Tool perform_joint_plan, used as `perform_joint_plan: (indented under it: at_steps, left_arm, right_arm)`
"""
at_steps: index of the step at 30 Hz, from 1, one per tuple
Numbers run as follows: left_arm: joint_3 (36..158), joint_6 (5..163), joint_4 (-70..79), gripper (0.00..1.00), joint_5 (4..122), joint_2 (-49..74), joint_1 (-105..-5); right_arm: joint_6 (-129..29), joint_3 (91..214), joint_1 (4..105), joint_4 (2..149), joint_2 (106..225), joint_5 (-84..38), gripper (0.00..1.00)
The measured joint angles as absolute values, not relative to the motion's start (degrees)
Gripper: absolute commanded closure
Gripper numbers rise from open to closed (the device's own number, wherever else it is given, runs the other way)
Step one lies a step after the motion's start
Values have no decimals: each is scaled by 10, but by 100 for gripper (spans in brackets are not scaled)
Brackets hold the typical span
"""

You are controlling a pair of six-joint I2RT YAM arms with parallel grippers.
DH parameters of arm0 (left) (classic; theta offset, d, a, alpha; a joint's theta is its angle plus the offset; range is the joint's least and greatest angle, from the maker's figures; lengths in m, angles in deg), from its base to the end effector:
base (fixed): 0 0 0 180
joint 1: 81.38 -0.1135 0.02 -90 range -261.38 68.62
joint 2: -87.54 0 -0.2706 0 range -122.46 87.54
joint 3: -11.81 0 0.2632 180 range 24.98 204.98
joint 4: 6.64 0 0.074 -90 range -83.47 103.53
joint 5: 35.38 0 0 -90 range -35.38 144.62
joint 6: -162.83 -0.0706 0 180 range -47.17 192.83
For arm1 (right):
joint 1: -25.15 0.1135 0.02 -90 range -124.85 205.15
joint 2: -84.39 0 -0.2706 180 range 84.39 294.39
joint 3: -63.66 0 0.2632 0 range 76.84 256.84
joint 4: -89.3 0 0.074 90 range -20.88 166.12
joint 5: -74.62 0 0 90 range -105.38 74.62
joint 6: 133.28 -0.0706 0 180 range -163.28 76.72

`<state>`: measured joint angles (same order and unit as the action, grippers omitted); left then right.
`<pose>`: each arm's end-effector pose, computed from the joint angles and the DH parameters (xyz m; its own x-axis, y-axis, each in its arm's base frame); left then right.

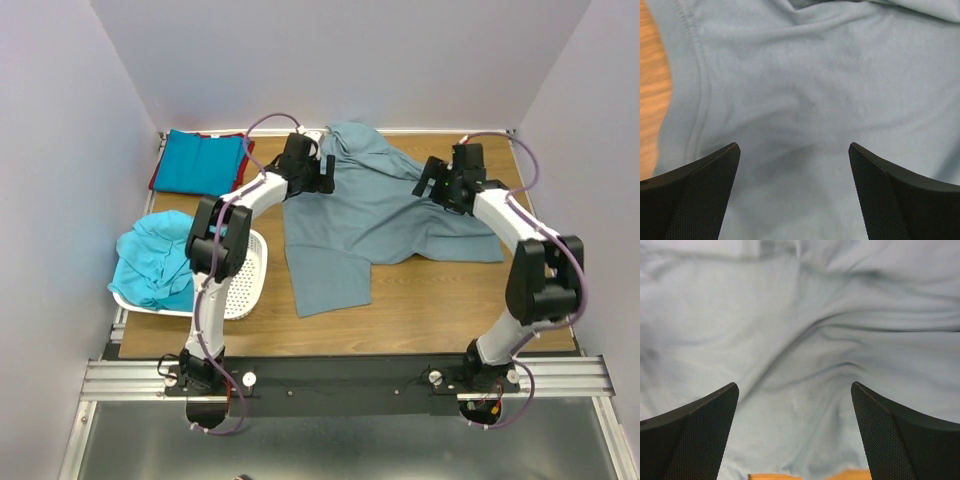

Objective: Fold and stack the t-shirts
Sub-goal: Flatten the tshirt out

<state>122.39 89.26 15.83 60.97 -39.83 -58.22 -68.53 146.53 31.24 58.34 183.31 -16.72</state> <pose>0.5006 -0.2226 0.1613 -0.6909 -0.0102 -0.7229 0.2859 0.9145 -0.2861 0.4110 0.0455 0.2023 -0.7099 0.3531 -0.6094 0.2000 0.9307 0.3063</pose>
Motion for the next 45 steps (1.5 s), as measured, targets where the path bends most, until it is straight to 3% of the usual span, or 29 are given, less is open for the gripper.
perform_joint_plan:
  at_steps: [6, 13, 23, 37, 45]
  left_arm:
    - [1117, 882, 134, 2, 593, -244, -583]
    - [1024, 874, 76, 2, 591, -131, -605]
    - [975, 865, 70, 2, 582, -125, -615]
    - [975, 865, 64, 2, 586, -125, -615]
    - [975, 865, 62, 2, 594, -125, -615]
  right_arm:
    - [-682, 1381, 221, 579, 1690, -105, 0]
    - [-692, 1253, 86, 541, 1667, -57, 2]
    - [-736, 1248, 81, 533, 1700, -51, 19]
    - [-762, 1249, 81, 534, 1736, -1, 33]
    - [-772, 1249, 81, 544, 1751, 36, 55]
